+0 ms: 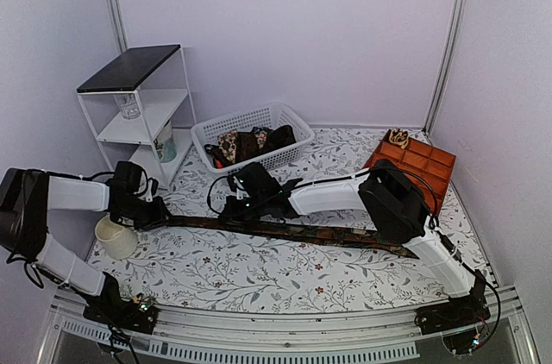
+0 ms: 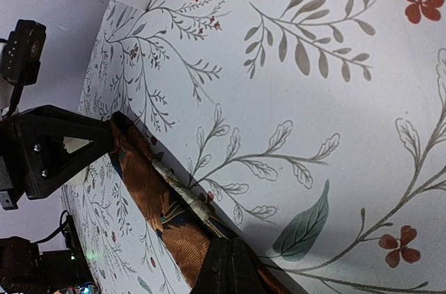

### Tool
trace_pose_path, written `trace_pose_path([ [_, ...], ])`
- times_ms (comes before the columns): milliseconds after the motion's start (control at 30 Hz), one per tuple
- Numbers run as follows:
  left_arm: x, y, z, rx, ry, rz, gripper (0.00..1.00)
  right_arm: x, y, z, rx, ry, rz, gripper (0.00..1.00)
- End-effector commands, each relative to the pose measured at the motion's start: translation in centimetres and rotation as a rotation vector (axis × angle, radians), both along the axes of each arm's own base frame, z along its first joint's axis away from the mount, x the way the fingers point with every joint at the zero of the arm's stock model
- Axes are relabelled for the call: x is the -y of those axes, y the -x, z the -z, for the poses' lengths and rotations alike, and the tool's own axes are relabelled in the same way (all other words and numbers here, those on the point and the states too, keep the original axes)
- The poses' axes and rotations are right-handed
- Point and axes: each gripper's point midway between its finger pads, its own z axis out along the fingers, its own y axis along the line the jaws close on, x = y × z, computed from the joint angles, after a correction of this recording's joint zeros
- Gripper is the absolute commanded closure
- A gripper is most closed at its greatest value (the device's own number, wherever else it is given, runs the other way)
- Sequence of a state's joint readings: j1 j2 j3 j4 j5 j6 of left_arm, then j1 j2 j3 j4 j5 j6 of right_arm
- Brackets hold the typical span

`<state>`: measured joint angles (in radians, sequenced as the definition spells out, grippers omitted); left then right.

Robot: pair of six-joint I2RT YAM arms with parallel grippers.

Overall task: Roll the ties
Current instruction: Roll the tie at the center of the board.

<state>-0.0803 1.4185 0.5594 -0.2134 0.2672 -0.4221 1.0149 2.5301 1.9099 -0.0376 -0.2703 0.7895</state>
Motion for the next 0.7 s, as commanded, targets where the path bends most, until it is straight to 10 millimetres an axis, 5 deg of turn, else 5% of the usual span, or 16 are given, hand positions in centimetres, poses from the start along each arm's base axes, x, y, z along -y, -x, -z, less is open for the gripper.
trace_pose_path([
  [0,0.4,0.1,0.7,-0.011,0.028,0.002,0.80,1.5,0.7,3.4,-0.017,0.096,0.014,1.00],
  [167,0.5,-0.6,0.0,0.002,0.024,0.005,0.93,1.1,0.6,0.8,-0.012,0.061,0.017,1.00],
  [367,0.6,-1.2,-1.2,0.023,0.005,0.021,0.95,-0.2,0.5,-3.5,-0.004,-0.045,0.004,1.00],
  [667,0.4,-1.4,-1.9,0.018,-0.038,0.035,1.00,-1.6,1.5,-3.2,-0.024,-0.076,-0.022,1.00],
])
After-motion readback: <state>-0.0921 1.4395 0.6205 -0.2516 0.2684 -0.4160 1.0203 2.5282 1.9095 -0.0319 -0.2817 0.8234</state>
